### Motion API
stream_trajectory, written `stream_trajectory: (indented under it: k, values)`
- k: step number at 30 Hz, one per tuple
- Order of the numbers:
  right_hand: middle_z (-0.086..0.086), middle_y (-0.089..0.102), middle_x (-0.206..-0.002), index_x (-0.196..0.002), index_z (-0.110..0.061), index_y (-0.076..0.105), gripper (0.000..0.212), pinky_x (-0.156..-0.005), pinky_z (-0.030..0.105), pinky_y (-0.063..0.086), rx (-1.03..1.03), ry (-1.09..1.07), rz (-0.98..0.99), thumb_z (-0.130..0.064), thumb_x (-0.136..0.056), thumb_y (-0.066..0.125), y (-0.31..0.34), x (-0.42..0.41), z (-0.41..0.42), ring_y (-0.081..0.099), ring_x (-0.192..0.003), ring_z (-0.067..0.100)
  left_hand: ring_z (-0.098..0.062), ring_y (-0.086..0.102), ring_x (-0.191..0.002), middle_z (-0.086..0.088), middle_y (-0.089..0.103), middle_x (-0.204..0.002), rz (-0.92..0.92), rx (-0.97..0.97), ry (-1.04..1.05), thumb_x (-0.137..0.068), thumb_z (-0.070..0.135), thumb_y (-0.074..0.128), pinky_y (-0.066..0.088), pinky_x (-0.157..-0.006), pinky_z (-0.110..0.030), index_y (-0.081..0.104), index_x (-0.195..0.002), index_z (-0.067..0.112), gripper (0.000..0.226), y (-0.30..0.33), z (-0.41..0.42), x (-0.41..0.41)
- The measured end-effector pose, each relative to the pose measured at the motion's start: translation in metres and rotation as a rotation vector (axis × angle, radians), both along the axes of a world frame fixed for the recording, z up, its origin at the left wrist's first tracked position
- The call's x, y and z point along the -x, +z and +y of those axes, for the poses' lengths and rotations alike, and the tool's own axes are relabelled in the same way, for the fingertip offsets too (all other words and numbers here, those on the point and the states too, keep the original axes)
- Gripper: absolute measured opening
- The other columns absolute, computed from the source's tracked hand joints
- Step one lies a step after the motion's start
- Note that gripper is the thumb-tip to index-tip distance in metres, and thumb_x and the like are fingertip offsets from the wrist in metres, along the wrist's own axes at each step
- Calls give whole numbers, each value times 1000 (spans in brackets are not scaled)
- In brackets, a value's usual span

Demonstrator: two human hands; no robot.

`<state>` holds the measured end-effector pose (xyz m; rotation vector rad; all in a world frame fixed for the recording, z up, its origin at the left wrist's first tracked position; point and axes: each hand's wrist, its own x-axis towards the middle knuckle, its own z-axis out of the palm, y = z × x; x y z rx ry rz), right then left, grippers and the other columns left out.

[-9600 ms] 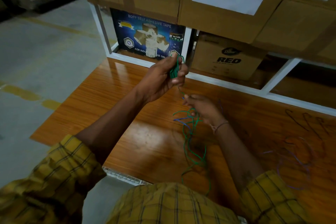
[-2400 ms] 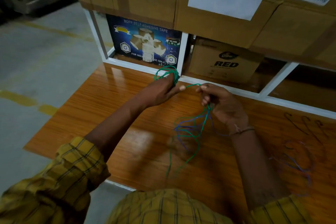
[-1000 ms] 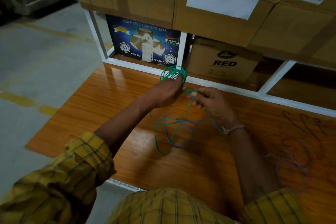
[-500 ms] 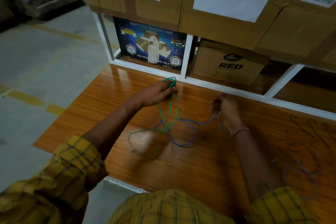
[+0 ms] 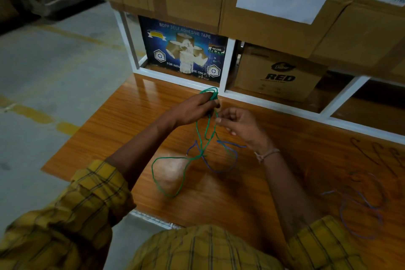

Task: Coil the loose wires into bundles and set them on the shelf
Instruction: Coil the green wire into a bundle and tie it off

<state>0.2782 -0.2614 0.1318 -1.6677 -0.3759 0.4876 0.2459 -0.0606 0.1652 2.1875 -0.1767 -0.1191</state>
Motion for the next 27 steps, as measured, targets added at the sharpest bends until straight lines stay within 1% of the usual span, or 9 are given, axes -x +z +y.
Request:
stream_trajectory:
  k: [4,6,9,11,13,17,21,25,27]
  values:
    - [2,52,-62,-90,-8,62,10,-36,17,26,24,-19,22,-1,-97,62,9,-1,-1,40,-41,6,-12,63,-86,-7,68,-100,49,115,26,-114,41,41,53,-80,-31,66,-124,5,44,3,1,7]
    - [4,50,-62,-80,-10,56,20,-34,15,19,-62,-192,129,-5,-99,52,13,-8,-4,37,-35,7,-19,66,-96,-6,71,-109,116,216,65,-112,53,35,56,-91,-36,65,-126,5,58,7,1,11]
    - [0,48,-54,-68,-13,52,38,-33,14,15,-398,-429,440,-12,-104,40,9,-26,-21,31,-31,6,-10,57,-77,11,64,-82,141,249,37,-111,51,42,52,-79,-30,65,-121,6,52,6,10,14]
    - [-2,49,-54,-77,-13,45,32,-30,15,19,-571,-486,604,-11,-107,35,0,-35,-33,35,-32,5,-8,58,-77,5,64,-87,114,197,10,-108,37,59,53,-73,-25,65,-119,4,36,5,15,15]
    - [0,52,-56,-79,-11,43,31,-29,15,23,-603,-517,681,-7,-108,32,-9,-40,-38,44,-34,5,-11,61,-76,-5,66,-90,66,99,-38,-103,24,69,54,-67,-25,66,-114,0,26,2,16,13]
    - [6,65,-52,-82,-4,50,29,-31,15,32,-669,-571,771,-2,-106,34,-17,-39,-31,64,-41,11,-16,59,-67,-2,64,-75,43,92,-52,-100,14,73,50,-59,-30,68,-96,0,16,-4,9,9]
    - [9,76,-68,-87,-2,57,28,-41,14,42,-502,-496,716,-7,-105,36,-22,-36,-30,71,-53,11,-9,58,-64,2,66,-75,31,133,-60,-99,12,73,49,-57,-26,70,-94,11,7,-3,4,6]
    - [6,76,-83,-93,-13,57,19,-47,20,39,-215,-389,428,-18,-106,43,-20,-28,-29,60,-54,8,-5,56,-63,-11,64,-83,-12,177,-4,-101,9,69,46,-57,-20,67,-102,-9,18,5,-1,8]
    - [8,74,-86,-95,-12,58,12,-52,23,40,-165,-389,314,-17,-104,51,-18,-22,-27,63,-57,9,-5,57,-65,-10,66,-85,-6,191,8,-102,11,69,46,-59,-20,68,-104,-7,18,8,-3,8]
